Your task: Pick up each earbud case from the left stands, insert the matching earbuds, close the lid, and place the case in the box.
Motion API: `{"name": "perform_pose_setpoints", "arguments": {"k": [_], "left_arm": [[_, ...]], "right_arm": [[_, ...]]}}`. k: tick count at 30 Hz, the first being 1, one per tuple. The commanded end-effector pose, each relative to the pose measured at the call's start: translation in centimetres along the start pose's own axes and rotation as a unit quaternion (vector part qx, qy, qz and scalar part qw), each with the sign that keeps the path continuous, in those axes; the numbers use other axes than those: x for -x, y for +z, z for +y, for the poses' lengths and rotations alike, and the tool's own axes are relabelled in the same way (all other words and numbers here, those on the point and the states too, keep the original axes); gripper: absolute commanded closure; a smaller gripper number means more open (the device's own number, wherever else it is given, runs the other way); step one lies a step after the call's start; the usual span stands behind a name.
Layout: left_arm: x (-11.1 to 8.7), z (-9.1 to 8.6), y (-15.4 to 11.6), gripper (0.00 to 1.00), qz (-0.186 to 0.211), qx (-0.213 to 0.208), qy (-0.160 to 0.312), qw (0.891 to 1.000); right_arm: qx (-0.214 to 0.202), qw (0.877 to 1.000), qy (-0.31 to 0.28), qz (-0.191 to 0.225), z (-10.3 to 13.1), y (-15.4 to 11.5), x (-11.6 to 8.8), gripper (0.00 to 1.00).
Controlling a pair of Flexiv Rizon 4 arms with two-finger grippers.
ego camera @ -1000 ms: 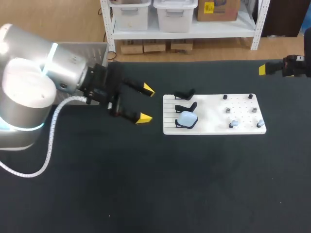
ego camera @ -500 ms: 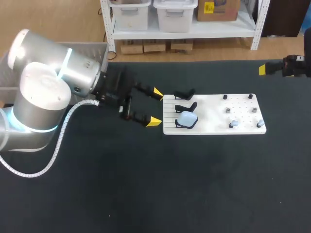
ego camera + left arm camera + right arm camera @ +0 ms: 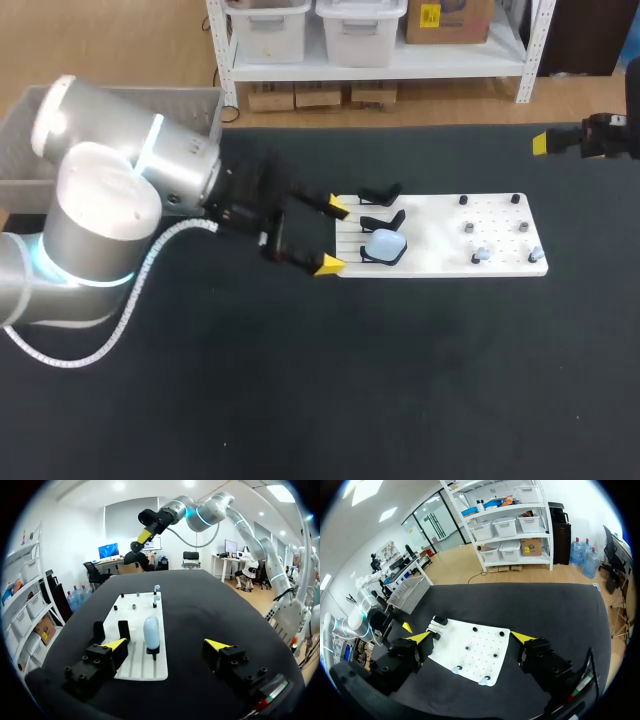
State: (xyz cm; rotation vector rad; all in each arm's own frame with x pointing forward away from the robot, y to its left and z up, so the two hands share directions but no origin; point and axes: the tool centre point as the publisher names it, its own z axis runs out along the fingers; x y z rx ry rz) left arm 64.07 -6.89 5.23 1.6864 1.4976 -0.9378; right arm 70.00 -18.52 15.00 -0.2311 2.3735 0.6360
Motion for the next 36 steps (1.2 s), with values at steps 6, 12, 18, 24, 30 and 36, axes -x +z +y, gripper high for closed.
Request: {"name": "perform_pose_setpoints", "arguments": {"k": [6, 12, 18, 24, 30, 36], "left_arm": [[0.1, 0.7, 1.9, 0.00, -0.014, -0.001, 0.013, 1.000], [0.3, 1.0, 2.6, 0.00, -0.028, -0.009, 0.037, 0.999], [-0.1, 1.5, 3.6, 0.00, -0.031, -0.012, 0.032, 0.999], [-0.8, 1.7, 4.2, 0.00, -0.028, -0.013, 0.022, 0.999], [-1.1, 1.9, 4.3, 0.00, -0.032, -0.007, 0.023, 0.999], [-1.0, 2.2, 4.3, 0.00, -0.038, -0.001, 0.021, 0.999]], "right_arm": [[0.000, 1.000, 0.000, 0.000, 0.0, 0.0, 0.0, 0.00], [0.000, 1.000, 0.000, 0.000, 0.0, 0.0, 0.0, 0.00], [0.000, 1.000, 0.000, 0.000, 0.0, 0.0, 0.0, 0.00], [0.000, 1.000, 0.000, 0.000, 0.0, 0.0, 0.0, 0.00], [0.000, 1.000, 0.000, 0.000, 0.0, 0.0, 0.0, 0.00], [0.000, 1.000, 0.000, 0.000, 0.0, 0.0, 0.0, 0.00]]}}
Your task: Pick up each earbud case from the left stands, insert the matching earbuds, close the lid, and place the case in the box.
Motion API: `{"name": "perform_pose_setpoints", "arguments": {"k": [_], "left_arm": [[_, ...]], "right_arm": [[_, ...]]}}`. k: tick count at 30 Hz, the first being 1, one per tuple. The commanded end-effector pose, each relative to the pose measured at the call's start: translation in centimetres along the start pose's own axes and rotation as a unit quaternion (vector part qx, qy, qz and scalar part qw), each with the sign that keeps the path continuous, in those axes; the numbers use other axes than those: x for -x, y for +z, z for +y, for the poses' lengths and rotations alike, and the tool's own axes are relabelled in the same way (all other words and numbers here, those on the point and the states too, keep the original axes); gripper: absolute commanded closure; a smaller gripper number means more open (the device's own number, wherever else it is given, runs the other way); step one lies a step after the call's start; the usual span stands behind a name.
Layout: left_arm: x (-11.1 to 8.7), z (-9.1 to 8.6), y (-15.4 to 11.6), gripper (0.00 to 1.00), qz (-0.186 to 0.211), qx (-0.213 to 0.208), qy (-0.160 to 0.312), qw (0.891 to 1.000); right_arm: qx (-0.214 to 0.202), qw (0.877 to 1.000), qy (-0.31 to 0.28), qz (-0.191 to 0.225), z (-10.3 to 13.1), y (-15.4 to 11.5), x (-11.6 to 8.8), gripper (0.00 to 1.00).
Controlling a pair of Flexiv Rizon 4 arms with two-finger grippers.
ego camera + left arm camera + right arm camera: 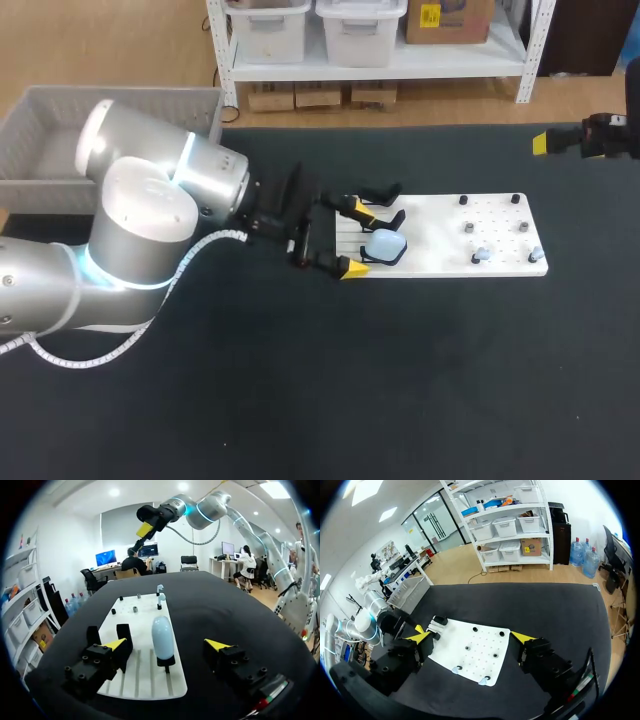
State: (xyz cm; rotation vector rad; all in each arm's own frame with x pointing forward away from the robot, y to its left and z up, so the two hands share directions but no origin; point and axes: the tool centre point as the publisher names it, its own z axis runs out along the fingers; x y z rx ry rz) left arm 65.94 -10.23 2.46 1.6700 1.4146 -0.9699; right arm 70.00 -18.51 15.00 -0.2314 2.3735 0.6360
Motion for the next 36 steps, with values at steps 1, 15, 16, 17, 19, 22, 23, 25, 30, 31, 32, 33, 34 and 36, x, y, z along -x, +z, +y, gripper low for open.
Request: {"name": "perform_pose_setpoints", "arguments": {"k": [1, 15, 16, 17, 19, 22, 23, 25, 30, 31, 32, 33, 34, 36], "left_arm": [[-0.2, 0.1, 0.2, 0.00, -0.005, 0.004, 0.001, 1.000], [-0.5, 0.2, 0.9, 0.22, -0.011, 0.007, -0.006, 1.000], [-0.5, 0.2, 0.9, 0.23, -0.011, 0.007, -0.006, 1.000], [-0.5, 0.2, 1.0, 0.26, -0.011, 0.007, -0.006, 1.000], [-0.5, 0.3, 1.1, 0.28, -0.011, 0.007, -0.006, 1.000], [-0.5, 0.4, 1.2, 0.27, -0.012, 0.007, -0.007, 1.000], [-0.5, 0.4, 1.3, 0.27, -0.012, 0.007, -0.007, 1.000], [-0.4, 0.5, 1.4, 0.25, -0.013, 0.006, -0.006, 1.000], [-0.4, 0.7, 1.7, 0.30, -0.014, 0.005, -0.006, 1.000], [-0.4, 0.7, 1.7, 0.33, -0.014, 0.005, -0.006, 1.000], [-0.4, 0.7, 1.8, 0.33, -0.014, 0.005, -0.006, 1.000], [-0.4, 0.8, 1.8, 0.37, -0.014, 0.005, -0.006, 1.000], [-0.4, 0.8, 1.8, 0.39, -0.014, 0.005, -0.006, 1.000], [-0.4, 0.8, 1.9, 0.48, -0.015, 0.005, -0.006, 1.000]], "right_arm": [[0.000, 1.000, 0.000, 0.000, 0.0, 0.0, 0.0, 0.00], [0.000, 1.000, 0.000, 0.000, 0.0, 0.0, 0.0, 0.00], [0.000, 1.000, 0.000, 0.000, 0.0, 0.0, 0.0, 0.00], [0.000, 1.000, 0.000, 0.000, 0.0, 0.0, 0.0, 0.00], [0.000, 1.000, 0.000, 0.000, 0.0, 0.0, 0.0, 0.00], [0.000, 1.000, 0.000, 0.000, 0.0, 0.0, 0.0, 0.00], [0.000, 1.000, 0.000, 0.000, 0.0, 0.0, 0.0, 0.00], [0.000, 1.000, 0.000, 0.000, 0.0, 0.0, 0.0, 0.00], [0.000, 1.000, 0.000, 0.000, 0.0, 0.0, 0.0, 0.00], [0.000, 1.000, 0.000, 0.000, 0.0, 0.0, 0.0, 0.00], [0.000, 1.000, 0.000, 0.000, 0.0, 0.0, 0.0, 0.00], [0.000, 1.000, 0.000, 0.000, 0.0, 0.0, 0.0, 0.00], [0.000, 1.000, 0.000, 0.000, 0.0, 0.0, 0.0, 0.00], [0.000, 1.000, 0.000, 0.000, 0.0, 0.0, 0.0, 0.00]]}}
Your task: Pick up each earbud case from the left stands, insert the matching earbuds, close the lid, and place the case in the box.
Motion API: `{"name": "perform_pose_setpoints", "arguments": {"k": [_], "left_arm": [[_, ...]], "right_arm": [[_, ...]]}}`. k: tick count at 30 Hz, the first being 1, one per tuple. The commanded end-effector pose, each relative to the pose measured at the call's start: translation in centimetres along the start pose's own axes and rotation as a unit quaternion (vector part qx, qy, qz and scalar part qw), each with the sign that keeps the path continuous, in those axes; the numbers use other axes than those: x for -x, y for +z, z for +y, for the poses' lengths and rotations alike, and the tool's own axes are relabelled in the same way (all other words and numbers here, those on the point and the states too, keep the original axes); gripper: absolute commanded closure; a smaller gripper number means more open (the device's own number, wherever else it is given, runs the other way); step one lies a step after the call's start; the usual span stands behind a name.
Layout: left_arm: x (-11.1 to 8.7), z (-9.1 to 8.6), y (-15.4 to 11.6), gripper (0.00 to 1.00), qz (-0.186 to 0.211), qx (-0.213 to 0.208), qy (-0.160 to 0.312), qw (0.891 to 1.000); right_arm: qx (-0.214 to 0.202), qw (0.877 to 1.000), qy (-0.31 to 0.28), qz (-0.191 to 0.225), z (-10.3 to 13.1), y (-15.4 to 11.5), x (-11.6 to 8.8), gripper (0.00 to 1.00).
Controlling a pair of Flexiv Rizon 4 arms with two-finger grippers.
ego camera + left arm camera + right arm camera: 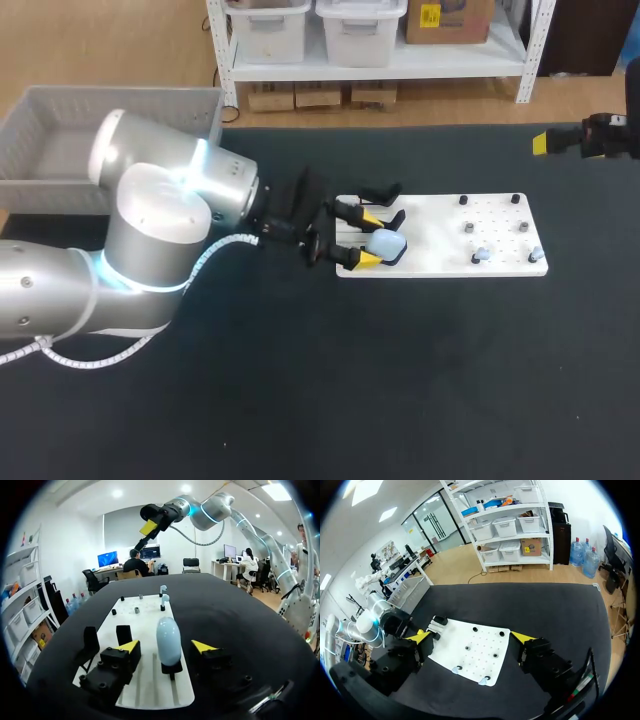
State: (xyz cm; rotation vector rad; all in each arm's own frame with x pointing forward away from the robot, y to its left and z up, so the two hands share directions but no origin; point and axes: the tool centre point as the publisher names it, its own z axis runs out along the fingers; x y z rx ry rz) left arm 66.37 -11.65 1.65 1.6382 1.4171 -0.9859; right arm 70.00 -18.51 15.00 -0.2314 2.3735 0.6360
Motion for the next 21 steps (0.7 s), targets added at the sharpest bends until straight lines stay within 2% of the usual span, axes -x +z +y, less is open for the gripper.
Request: {"name": "perform_pose_setpoints", "arguments": {"k": [1, 4, 10, 13, 14, 18, 19, 20, 21], "left_arm": [[-0.32, 0.24, 0.37, 0.48, -0.004, -0.001, 0.001, 1.000], [-0.35, 0.24, 0.51, 0.50, -0.005, -0.001, 0.001, 1.000], [-0.27, 0.17, 1.03, 0.47, -0.009, -0.003, 0.001, 1.000], [-0.28, 0.14, 1.15, 0.53, -0.010, -0.004, 0.000, 1.000], [-0.30, 0.14, 1.18, 0.58, -0.010, -0.004, 0.000, 1.000], [-0.33, 0.12, 1.22, 0.60, -0.009, -0.006, -0.001, 1.000], [-0.34, 0.12, 1.23, 0.66, -0.009, -0.006, -0.001, 1.000], [-0.34, 0.11, 1.23, 0.91, -0.009, -0.005, -0.001, 1.000], [-0.36, 0.09, 1.25, 1.00, -0.009, -0.005, -0.001, 1.000]], "right_arm": [[0.000, 1.000, 0.000, 0.000, 0.00, 0.00, 0.00, 0.00], [0.000, 1.000, 0.000, 0.000, 0.00, 0.00, 0.00, 0.00], [0.000, 1.000, 0.000, 0.000, 0.00, 0.00, 0.00, 0.00], [0.000, 1.000, 0.000, 0.000, 0.00, 0.00, 0.00, 0.00], [0.000, 1.000, 0.000, 0.000, 0.00, 0.00, 0.00, 0.00], [0.000, 1.000, 0.000, 0.000, 0.00, 0.00, 0.00, 0.00], [0.000, 1.000, 0.000, 0.000, 0.00, 0.00, 0.00, 0.00], [0.000, 1.000, 0.000, 0.000, 0.00, 0.00, 0.00, 0.00], [0.000, 1.000, 0.000, 0.000, 0.00, 0.00, 0.00, 0.00]]}}
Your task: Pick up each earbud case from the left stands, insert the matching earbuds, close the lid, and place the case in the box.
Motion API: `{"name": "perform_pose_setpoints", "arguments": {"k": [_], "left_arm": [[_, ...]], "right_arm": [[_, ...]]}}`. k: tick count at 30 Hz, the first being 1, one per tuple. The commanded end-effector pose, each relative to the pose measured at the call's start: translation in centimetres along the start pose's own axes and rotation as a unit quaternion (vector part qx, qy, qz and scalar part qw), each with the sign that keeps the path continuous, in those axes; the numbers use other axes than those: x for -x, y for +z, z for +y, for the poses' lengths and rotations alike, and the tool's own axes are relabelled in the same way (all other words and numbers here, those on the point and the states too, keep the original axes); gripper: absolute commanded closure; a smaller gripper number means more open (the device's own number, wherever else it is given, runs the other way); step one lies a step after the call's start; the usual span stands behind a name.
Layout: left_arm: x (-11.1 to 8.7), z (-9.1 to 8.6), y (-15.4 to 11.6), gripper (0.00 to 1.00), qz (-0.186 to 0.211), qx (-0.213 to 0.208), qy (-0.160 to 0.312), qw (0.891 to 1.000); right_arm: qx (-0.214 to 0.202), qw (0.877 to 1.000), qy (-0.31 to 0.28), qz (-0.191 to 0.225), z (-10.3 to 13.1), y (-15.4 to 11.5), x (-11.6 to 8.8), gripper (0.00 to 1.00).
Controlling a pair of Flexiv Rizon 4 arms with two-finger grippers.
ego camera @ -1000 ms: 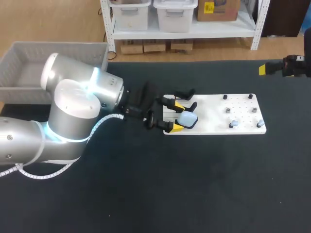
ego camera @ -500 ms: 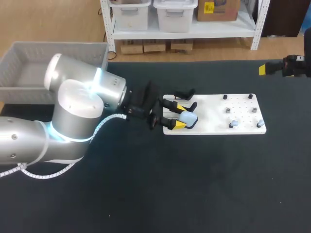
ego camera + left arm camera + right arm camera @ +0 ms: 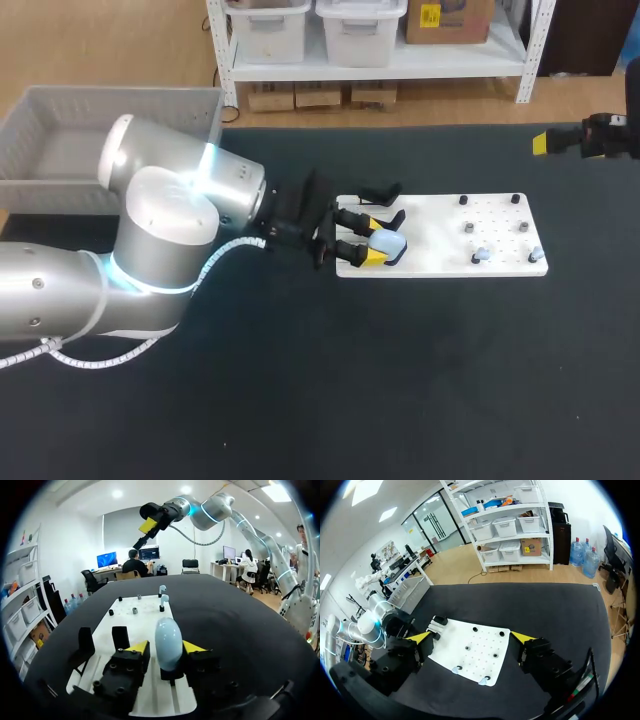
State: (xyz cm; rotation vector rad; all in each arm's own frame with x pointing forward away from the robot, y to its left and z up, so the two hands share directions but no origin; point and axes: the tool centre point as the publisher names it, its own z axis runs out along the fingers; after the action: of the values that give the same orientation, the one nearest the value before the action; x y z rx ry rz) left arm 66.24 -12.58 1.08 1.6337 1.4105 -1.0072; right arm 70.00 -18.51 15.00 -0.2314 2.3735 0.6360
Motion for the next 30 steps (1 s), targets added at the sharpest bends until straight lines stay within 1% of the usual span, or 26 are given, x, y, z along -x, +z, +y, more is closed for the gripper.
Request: {"name": "perform_pose_setpoints", "arguments": {"k": [1, 5, 9, 17, 23, 30], "left_arm": [[-0.3, 0.1, 0.2, 1.00, -0.002, 0.000, 0.002, 1.000], [-0.1, -0.1, 0.1, 1.00, -0.001, 0.000, 0.005, 1.000], [1.0, -0.5, -0.3, 1.00, -0.004, 0.001, 0.022, 1.000], [4.0, -1.3, -1.1, 1.00, -0.046, 0.017, 0.056, 0.997], [4.9, -1.8, -1.4, 1.00, -0.092, 0.040, 0.063, 0.993], [5.8, -2.0, -1.7, 1.00, -0.114, 0.072, 0.063, 0.989]], "right_arm": [[0.000, 1.000, 0.000, 0.000, 0.0, 0.0, 0.0, 0.00], [0.000, 1.000, 0.000, 0.000, 0.0, 0.0, 0.0, 0.00], [0.000, 1.000, 0.000, 0.000, 0.0, 0.0, 0.0, 0.00], [0.000, 1.000, 0.000, 0.000, 0.0, 0.0, 0.0, 0.00], [0.000, 1.000, 0.000, 0.000, 0.0, 0.0, 0.0, 0.00], [0.000, 1.000, 0.000, 0.000, 0.0, 0.0, 0.0, 0.00]]}}
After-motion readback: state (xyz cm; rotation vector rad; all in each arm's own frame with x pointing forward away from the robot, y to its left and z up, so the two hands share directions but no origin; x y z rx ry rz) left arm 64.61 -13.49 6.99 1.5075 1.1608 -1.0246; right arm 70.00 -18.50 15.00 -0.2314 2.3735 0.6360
